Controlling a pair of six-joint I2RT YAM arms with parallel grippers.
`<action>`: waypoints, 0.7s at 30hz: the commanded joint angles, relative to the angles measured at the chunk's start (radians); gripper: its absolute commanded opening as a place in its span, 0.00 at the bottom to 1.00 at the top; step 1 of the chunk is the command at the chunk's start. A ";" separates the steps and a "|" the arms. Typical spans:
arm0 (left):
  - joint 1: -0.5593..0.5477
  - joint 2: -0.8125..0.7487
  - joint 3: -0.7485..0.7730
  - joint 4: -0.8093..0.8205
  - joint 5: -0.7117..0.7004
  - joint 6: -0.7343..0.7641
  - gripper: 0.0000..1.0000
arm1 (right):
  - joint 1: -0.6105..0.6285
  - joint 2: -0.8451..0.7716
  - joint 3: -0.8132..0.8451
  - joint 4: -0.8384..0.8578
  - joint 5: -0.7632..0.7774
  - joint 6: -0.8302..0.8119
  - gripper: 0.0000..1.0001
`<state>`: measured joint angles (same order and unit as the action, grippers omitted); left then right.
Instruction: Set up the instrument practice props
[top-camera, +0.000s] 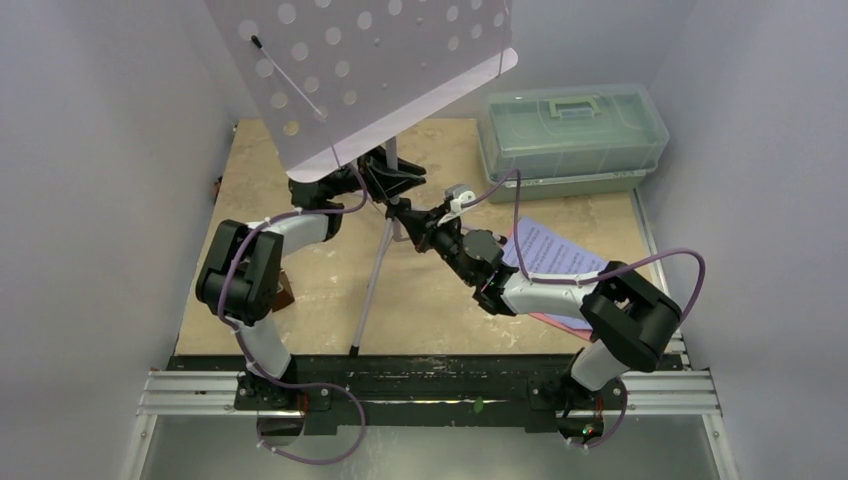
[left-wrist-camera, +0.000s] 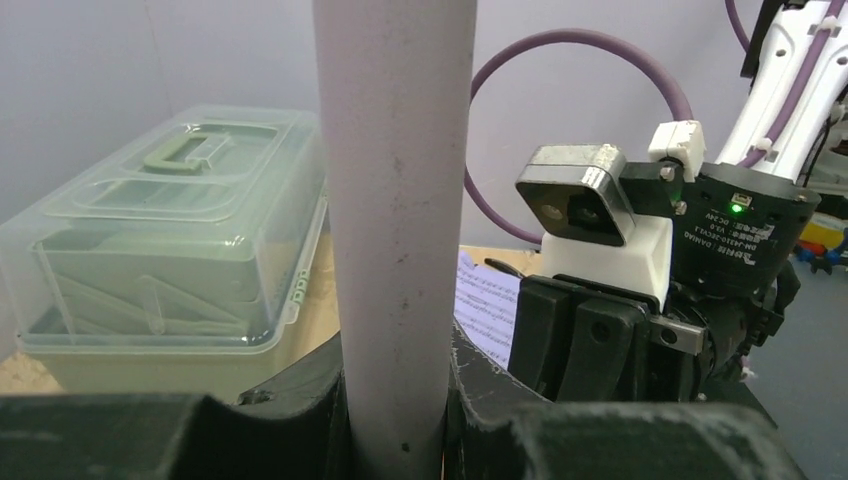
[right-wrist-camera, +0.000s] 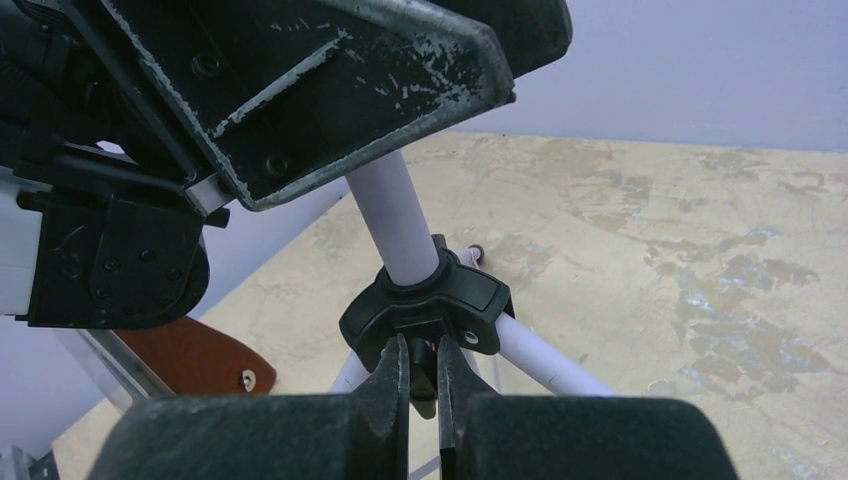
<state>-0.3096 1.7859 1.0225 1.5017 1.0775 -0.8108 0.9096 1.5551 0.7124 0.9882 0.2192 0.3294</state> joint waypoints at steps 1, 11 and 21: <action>0.009 -0.007 -0.041 0.253 0.031 -0.001 0.00 | 0.043 0.013 0.014 0.104 -0.131 0.065 0.04; 0.023 -0.095 -0.070 -0.168 0.026 0.366 0.00 | 0.043 -0.069 -0.034 -0.020 -0.096 -0.002 0.96; 0.020 -0.127 -0.078 -0.223 -0.013 0.400 0.00 | 0.076 -0.082 -0.056 -0.065 -0.182 0.226 0.73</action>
<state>-0.2928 1.6981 0.9440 1.2648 1.1202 -0.4812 0.9607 1.4403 0.6464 0.8993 0.0860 0.4149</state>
